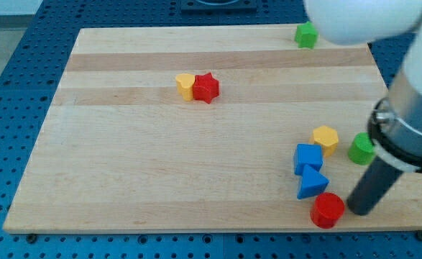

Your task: Slide the green circle to up

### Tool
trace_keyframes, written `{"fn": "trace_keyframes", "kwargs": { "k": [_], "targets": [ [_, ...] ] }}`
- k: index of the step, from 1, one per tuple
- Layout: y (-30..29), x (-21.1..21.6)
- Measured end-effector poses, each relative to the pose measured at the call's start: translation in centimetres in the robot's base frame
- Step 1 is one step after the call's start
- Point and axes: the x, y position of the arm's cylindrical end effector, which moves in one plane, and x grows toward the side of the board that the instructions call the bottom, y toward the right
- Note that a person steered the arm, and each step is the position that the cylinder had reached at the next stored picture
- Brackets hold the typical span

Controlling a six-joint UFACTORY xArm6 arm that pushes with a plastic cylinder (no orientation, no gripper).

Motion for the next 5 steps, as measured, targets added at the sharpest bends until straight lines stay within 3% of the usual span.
{"fn": "trace_keyframes", "kwargs": {
  "k": [5],
  "targets": [
    [2.7, -9.4]
  ]
}}
